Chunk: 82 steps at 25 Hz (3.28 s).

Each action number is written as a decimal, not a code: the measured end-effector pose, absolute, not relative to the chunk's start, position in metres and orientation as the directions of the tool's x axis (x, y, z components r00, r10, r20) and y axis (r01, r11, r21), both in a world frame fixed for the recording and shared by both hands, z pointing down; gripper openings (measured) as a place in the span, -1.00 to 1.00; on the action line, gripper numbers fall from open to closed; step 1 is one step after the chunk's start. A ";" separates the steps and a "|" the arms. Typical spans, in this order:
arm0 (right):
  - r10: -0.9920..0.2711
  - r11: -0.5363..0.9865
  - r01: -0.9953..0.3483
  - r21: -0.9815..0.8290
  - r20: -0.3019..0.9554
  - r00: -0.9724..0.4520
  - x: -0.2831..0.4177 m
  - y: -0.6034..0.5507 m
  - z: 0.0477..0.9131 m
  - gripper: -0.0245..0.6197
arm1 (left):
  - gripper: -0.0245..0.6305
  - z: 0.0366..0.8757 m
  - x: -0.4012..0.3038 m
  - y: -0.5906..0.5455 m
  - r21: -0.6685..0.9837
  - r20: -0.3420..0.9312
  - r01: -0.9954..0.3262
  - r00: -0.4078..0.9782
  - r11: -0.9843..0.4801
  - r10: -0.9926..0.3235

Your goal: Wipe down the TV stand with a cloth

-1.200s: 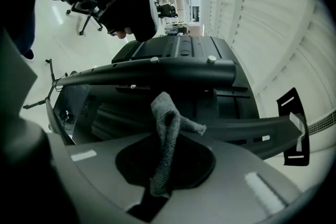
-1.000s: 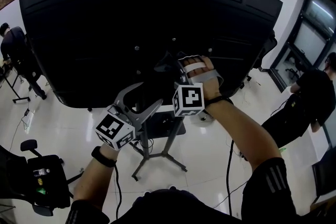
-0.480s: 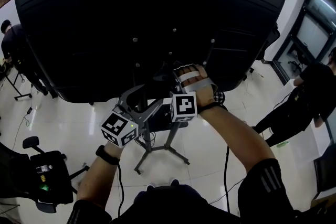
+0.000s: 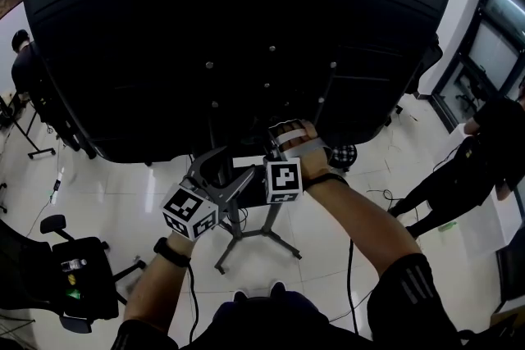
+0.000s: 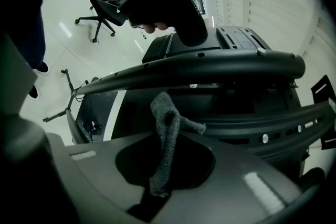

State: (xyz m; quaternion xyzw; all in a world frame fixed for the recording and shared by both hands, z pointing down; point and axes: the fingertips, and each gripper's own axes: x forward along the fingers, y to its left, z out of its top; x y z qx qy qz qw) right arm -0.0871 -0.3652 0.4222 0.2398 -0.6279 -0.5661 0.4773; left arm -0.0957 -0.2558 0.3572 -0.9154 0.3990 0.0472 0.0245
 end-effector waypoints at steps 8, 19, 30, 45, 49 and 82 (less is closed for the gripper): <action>-0.790 0.267 0.160 0.950 0.311 -0.529 -0.081 -0.338 0.410 -0.85 | -0.06 0.364 -0.088 -0.254 -0.006 -0.088 -0.731 0.680 -0.682 -0.728; -0.750 0.330 -0.275 0.903 0.074 -0.657 -0.019 -0.306 0.289 -0.85 | -0.06 0.306 -0.042 -0.244 -0.091 -0.150 -0.687 0.725 -0.721 -0.672; -0.786 0.224 -0.447 0.866 -0.110 -0.609 0.059 -0.328 0.188 -0.85 | -0.06 0.246 0.022 -0.256 -0.193 -0.222 -0.632 0.773 -0.751 -0.594; -0.759 0.297 -0.444 0.845 -0.073 -0.646 0.076 -0.409 0.186 -0.85 | -0.06 0.245 0.060 -0.291 -0.186 -0.219 -0.662 0.748 -0.726 -0.627; -0.776 0.277 -0.460 0.844 -0.085 -0.625 0.100 -0.417 0.189 -0.85 | -0.06 0.248 0.071 -0.297 -0.187 -0.214 -0.661 0.749 -0.727 -0.627; -0.672 0.446 -0.424 0.788 -0.018 -0.740 0.100 -0.400 0.230 -0.85 | -0.06 0.260 0.107 -0.299 -0.167 -0.207 -0.693 0.720 -0.701 -0.663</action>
